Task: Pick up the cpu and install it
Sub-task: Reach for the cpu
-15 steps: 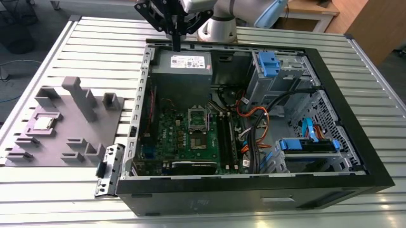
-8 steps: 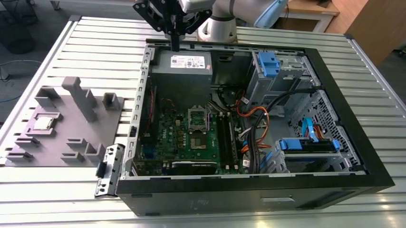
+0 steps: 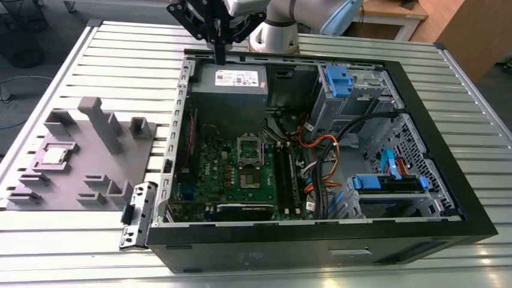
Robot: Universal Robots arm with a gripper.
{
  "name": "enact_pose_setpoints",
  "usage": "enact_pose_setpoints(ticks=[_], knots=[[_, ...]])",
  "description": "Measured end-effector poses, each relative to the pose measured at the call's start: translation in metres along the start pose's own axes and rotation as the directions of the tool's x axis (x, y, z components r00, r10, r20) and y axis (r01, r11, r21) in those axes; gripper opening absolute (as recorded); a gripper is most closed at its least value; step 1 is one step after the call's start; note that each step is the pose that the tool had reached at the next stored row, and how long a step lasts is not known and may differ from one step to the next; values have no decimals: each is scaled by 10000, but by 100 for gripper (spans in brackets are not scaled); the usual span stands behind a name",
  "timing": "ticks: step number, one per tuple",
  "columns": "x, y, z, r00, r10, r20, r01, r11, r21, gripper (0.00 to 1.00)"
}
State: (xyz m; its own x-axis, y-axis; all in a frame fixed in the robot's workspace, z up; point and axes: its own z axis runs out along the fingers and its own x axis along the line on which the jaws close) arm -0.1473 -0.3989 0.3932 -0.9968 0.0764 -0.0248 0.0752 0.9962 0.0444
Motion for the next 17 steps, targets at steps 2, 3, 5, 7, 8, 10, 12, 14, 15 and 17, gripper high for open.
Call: enact_pose_setpoints(ticks=[2, 3, 5, 7, 8, 10, 12, 14, 15, 17], knots=[[9, -1, 0, 10000, -1, 0, 1, 10000, 0, 11], [16, -1, -1, 10000, -1, 0, 1, 10000, 0, 11], [32, -2, -1, 10000, -1, 0, 1, 10000, 0, 11], [48, -4, -1, 10000, -1, 0, 1, 10000, 0, 11], [58, -4, -2, 10000, -1, 0, 1, 10000, 0, 11], [79, -6, -2, 10000, -1, 0, 1, 10000, 0, 11], [98, -7, -3, 10000, -1, 0, 1, 10000, -1, 11], [104, -7, -3, 10000, -2, 0, 2, 10000, 0, 11], [104, -7, -3, 10000, -2, 0, 2, 10000, -1, 11], [105, -8, -3, 10000, -2, 0, 2, 10000, 0, 11]])
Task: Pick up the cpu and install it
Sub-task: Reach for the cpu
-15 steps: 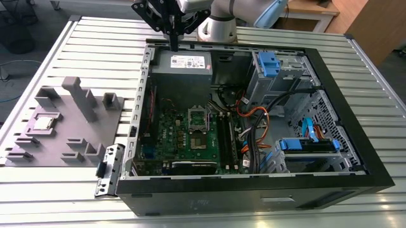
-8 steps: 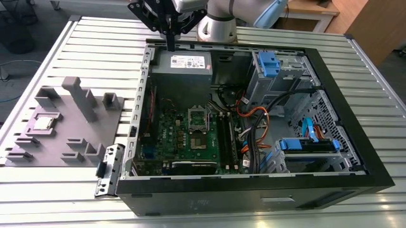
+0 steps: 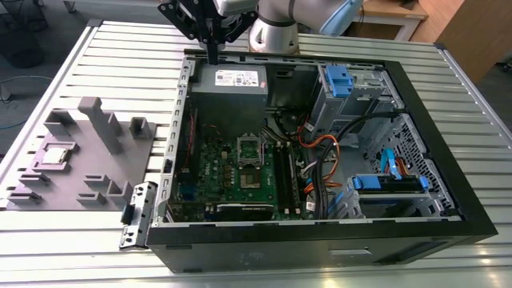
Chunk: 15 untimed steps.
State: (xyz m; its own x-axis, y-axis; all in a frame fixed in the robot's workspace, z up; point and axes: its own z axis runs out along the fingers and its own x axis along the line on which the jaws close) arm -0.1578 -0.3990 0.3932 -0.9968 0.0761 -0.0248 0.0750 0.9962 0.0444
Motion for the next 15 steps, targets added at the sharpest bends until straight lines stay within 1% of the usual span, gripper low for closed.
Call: enact_pose_setpoints(ticks=[8, 11, 15], knots=[[8, -1, 0, 10000, 3, 1, -3, 10000, -1, 11], [29, -2, -1, 10000, 1, 0, -1, 10000, -2, 11], [78, -6, -2, 10000, 0, 2, 0, 10000, -3, 11]])
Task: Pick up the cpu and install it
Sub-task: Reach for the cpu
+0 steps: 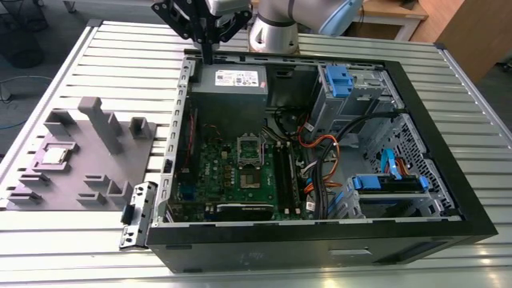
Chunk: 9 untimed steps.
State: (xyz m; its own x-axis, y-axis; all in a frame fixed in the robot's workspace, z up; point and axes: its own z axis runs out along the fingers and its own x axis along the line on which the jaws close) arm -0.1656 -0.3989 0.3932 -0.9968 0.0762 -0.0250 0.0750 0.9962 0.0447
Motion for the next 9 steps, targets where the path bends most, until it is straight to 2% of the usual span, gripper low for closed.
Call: enact_pose_setpoints(ticks=[9], knots=[[124, -9, -4, 10000, 0, 7, 0, 10000, 0, 11]])
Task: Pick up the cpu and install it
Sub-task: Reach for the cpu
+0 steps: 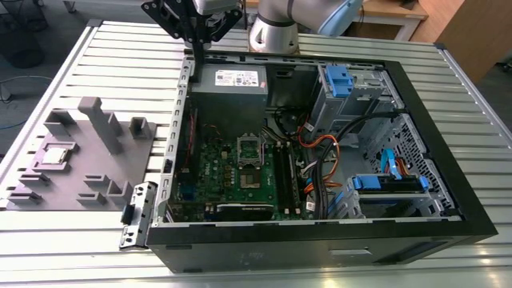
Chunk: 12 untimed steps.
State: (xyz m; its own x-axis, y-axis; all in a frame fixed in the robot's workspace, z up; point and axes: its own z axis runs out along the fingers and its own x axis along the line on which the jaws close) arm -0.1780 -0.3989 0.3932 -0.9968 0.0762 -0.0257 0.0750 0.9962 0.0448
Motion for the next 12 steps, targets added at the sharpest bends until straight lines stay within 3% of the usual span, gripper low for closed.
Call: enact_pose_setpoints(ticks=[12], knots=[[37, -3, -1, 10000, 1, 0, -1, 10000, 0, 11]])
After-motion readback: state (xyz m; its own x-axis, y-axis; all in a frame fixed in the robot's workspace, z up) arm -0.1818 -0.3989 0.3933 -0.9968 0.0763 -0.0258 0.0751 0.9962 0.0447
